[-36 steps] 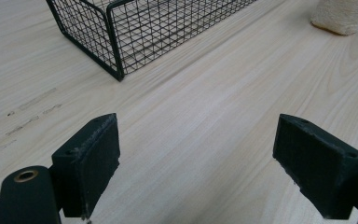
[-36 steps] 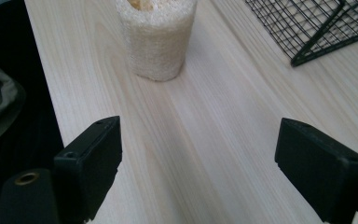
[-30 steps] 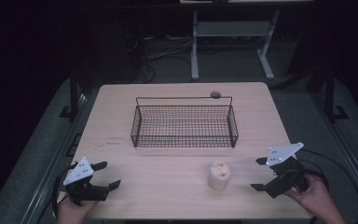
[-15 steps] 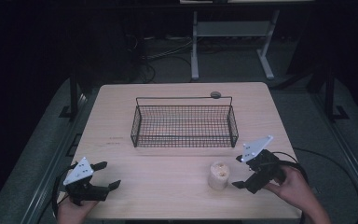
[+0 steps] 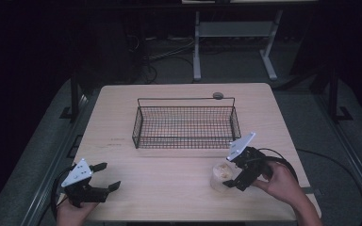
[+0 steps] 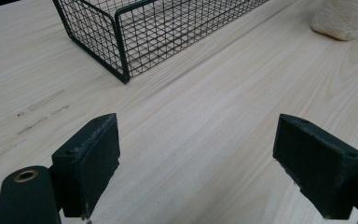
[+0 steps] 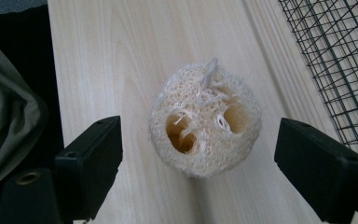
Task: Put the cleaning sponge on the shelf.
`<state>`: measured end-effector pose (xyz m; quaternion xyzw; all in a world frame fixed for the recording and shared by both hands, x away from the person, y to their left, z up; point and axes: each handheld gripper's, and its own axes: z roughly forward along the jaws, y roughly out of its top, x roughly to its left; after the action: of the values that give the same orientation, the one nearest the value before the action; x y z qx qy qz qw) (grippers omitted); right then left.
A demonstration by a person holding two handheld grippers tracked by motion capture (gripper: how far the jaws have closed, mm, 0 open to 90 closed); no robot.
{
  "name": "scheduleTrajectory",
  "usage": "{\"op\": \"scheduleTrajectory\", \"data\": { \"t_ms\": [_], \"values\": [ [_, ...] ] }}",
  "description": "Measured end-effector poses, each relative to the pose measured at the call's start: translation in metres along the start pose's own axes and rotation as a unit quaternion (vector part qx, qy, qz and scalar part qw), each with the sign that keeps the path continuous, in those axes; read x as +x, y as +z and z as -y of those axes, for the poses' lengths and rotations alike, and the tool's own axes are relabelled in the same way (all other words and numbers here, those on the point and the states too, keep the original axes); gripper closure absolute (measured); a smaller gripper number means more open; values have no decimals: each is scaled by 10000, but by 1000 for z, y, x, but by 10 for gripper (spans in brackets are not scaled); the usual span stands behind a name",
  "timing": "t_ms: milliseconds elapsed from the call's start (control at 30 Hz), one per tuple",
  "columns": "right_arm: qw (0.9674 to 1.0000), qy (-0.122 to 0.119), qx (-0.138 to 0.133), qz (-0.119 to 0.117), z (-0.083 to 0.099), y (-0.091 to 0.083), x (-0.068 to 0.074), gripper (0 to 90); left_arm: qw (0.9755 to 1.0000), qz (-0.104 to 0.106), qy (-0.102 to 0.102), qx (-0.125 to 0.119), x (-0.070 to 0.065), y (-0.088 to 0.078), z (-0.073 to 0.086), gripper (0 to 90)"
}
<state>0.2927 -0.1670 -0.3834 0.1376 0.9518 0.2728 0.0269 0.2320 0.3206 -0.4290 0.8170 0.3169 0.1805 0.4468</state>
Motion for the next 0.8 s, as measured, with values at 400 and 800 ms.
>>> {"op": "scheduleTrajectory", "data": {
  "t_ms": [400,800],
  "values": [
    [9995,70,270,-124,-5,13,-5,192,10000,-9,3,-16,1,0,0,139],
    [9989,6,398,-255,-10,17,-9,280,10000,-21,-24,-59,2,-3,1,139]
  ]
}}
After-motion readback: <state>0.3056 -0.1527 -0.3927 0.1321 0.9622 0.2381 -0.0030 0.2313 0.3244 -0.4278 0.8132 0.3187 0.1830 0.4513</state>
